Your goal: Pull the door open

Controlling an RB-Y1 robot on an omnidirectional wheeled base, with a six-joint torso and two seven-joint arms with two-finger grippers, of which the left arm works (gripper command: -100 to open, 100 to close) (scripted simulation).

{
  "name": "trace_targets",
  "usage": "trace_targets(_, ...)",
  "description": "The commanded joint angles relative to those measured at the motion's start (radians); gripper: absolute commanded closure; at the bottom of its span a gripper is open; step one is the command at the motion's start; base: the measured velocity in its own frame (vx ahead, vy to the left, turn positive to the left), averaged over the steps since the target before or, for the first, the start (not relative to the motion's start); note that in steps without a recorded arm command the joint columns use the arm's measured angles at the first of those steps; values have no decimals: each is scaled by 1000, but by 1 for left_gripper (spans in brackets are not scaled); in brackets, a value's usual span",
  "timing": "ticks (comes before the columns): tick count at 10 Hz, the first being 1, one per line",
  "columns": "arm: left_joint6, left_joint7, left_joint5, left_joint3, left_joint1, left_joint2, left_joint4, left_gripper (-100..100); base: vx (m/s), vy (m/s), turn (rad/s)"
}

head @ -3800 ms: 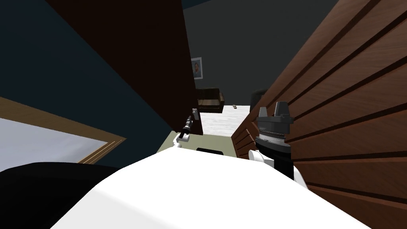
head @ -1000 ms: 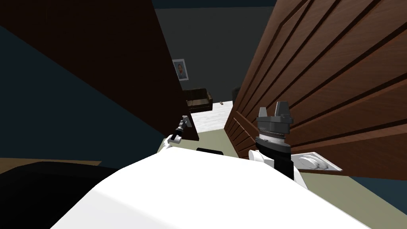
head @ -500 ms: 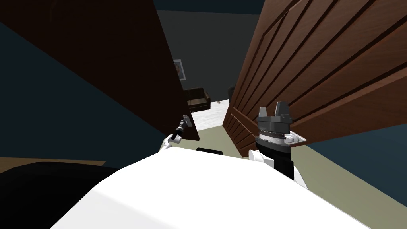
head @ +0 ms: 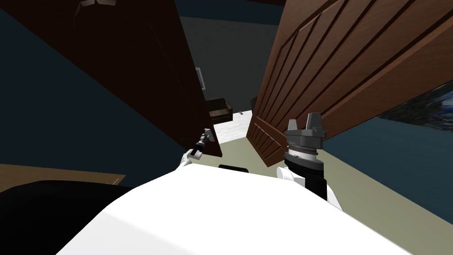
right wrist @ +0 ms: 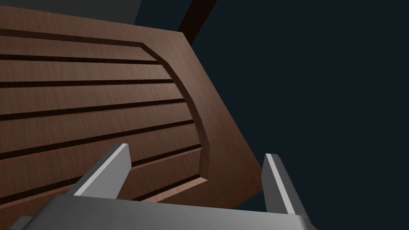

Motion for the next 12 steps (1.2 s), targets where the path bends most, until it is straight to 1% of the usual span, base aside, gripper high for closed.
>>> trace_targets(1,-23,21,-1,-14,22,26,-13,100,-158,46,-118)
trace_targets(2,-29,26,-1,-18,27,33,-16,100,-213,88,-127)
trace_targets(6,-82,74,-3,-51,77,94,-45,100,-205,121,-116)
trace_targets(8,-105,94,-3,-65,98,119,-58,100,-187,92,-93)
trace_targets(9,-96,86,-5,-67,90,107,-54,100,-93,27,-22)
trace_targets(10,-120,101,-6,-76,107,126,-55,100,-146,60,-107)
trace_targets(12,-152,119,-6,-84,123,152,-55,100,-210,112,-162)
